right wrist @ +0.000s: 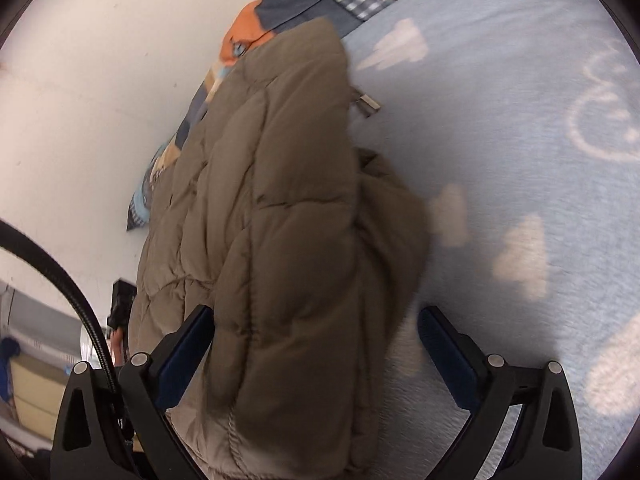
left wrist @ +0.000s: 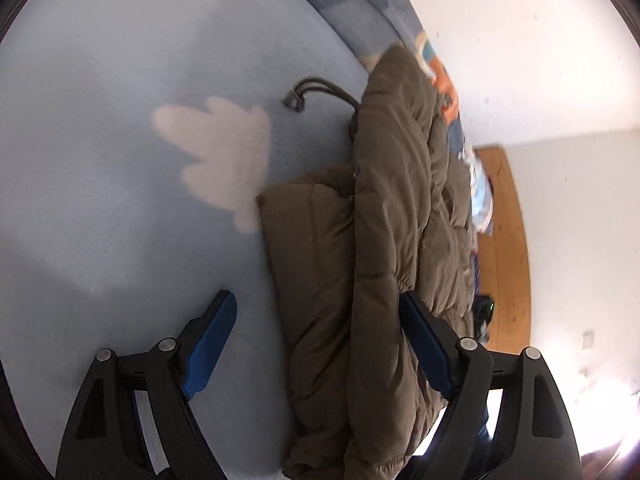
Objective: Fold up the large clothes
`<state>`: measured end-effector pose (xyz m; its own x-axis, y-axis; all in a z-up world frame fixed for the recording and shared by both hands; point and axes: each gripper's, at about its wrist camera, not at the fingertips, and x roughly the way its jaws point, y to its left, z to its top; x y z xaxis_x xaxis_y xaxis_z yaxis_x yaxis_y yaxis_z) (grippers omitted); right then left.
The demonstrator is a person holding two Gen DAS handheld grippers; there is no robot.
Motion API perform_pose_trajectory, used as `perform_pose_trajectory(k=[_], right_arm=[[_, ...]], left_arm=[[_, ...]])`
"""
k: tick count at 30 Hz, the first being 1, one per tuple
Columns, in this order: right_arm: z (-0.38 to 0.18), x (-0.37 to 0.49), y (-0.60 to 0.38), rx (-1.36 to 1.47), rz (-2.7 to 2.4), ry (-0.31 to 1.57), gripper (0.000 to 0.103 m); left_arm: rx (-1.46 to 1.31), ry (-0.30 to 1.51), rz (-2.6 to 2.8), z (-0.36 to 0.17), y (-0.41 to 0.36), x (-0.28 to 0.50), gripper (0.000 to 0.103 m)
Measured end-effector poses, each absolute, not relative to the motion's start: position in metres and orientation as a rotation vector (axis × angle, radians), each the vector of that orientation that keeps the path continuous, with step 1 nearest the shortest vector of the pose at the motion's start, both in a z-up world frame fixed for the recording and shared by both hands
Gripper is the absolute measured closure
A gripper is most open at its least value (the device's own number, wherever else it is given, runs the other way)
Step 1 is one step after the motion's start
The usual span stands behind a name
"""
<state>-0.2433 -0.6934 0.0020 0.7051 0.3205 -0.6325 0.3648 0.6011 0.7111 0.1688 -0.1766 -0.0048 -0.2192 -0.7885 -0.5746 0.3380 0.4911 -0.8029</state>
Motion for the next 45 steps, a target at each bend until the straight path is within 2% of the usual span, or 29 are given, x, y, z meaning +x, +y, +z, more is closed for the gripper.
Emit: perform_pose_trajectory(k=[7,11,12,13,14,15,16,19,25,31,45], right_arm=[[0.000,-0.210,-0.687,0.874,0.019,0.872,0.000],[0.002,-0.190,-0.682,0.821,0.062,0.905,0.000],[0.003,-0.191,-0.680,0.813,0.067,0.904,0.000],[0.004,-0.192,-0.679,0.797,0.067,0.896,0.006],[0.005,-0.190,-0.676,0.780,0.071,0.884,0.014],[0.007,-0.195,-0.672,0.776,0.094,0.863,0.031],[0.007,-0.198,-0.672,0.787,0.105,0.840,0.040],[0.014,-0.207,-0.662,0.751,0.091,0.798,0.051],[0.041,-0.214,-0.642,0.645,0.019,0.754,0.063],[0.068,-0.224,-0.629,0.561,-0.009,0.723,0.068],[0.142,-0.269,-0.598,0.497,0.036,0.653,0.070]], left_arm=[[-0.299,1.508,-1.143,-0.003,-0.214,0.183,0.012],[-0.260,1.465,-1.156,0.003,-0.232,0.181,0.011],[-0.251,1.450,-1.159,0.006,-0.235,0.177,0.017],[-0.219,1.431,-1.150,0.010,-0.238,0.173,0.029],[-0.203,1.413,-1.141,0.014,-0.239,0.171,0.034],[-0.200,1.391,-1.144,0.019,-0.238,0.168,0.045],[-0.202,1.377,-1.144,0.023,-0.236,0.167,0.054],[-0.214,1.339,-1.122,0.032,-0.233,0.164,0.064],[-0.178,1.273,-1.073,0.055,-0.233,0.146,0.073],[-0.172,1.223,-1.082,0.083,-0.224,0.126,0.075],[-0.154,1.195,-1.139,0.137,-0.203,0.058,0.075]])
